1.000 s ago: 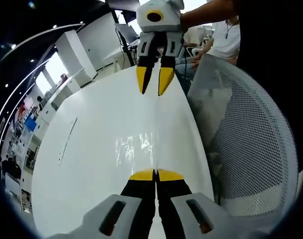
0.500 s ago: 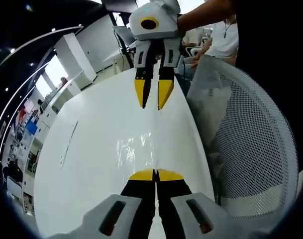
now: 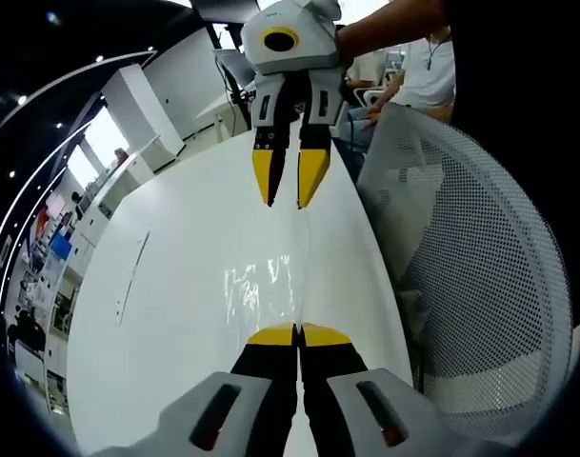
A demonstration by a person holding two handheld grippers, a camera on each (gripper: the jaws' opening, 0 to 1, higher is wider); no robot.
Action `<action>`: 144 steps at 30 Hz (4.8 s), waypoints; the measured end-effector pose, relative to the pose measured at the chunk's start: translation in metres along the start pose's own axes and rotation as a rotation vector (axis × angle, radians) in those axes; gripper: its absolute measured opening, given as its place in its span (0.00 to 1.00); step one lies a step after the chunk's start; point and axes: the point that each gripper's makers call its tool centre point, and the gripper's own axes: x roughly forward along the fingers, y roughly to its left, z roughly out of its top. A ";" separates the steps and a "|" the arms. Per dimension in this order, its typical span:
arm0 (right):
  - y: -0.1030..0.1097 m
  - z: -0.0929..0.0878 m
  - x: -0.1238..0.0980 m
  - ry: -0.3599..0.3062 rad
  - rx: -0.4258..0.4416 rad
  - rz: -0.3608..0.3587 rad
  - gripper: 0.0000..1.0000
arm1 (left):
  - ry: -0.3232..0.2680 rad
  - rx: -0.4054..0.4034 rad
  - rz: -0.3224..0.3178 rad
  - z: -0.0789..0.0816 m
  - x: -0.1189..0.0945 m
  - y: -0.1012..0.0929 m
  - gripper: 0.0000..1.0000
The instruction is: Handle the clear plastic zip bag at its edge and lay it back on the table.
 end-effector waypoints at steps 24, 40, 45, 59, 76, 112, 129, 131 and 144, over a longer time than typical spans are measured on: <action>0.013 -0.007 0.015 0.026 0.009 0.055 0.04 | -0.023 0.029 0.010 0.009 -0.001 0.000 0.00; 0.018 -0.015 0.022 0.055 0.044 0.086 0.00 | -0.072 -0.064 -0.007 0.014 0.000 -0.001 0.05; 0.016 -0.014 0.023 0.055 0.049 0.083 0.00 | -0.081 -0.078 0.004 0.017 -0.004 0.000 0.12; 0.015 -0.017 0.024 0.066 0.067 0.092 0.00 | -0.143 -0.108 0.039 0.038 -0.021 0.005 0.19; 0.014 -0.016 0.024 0.078 0.089 0.099 0.00 | -0.139 0.011 0.033 0.061 -0.013 -0.001 0.20; 0.012 -0.010 0.018 0.081 0.124 0.098 0.00 | -0.037 0.101 -0.075 0.040 0.030 -0.027 0.15; 0.011 -0.010 0.020 0.074 0.144 0.099 0.00 | -0.026 0.103 -0.072 0.038 0.032 -0.027 0.13; 0.011 -0.011 0.020 0.075 0.150 0.102 0.00 | -0.022 0.110 -0.066 0.038 0.033 -0.026 0.10; 0.008 -0.008 0.020 0.077 0.168 0.093 0.00 | -0.019 0.180 -0.023 0.037 0.035 -0.019 0.00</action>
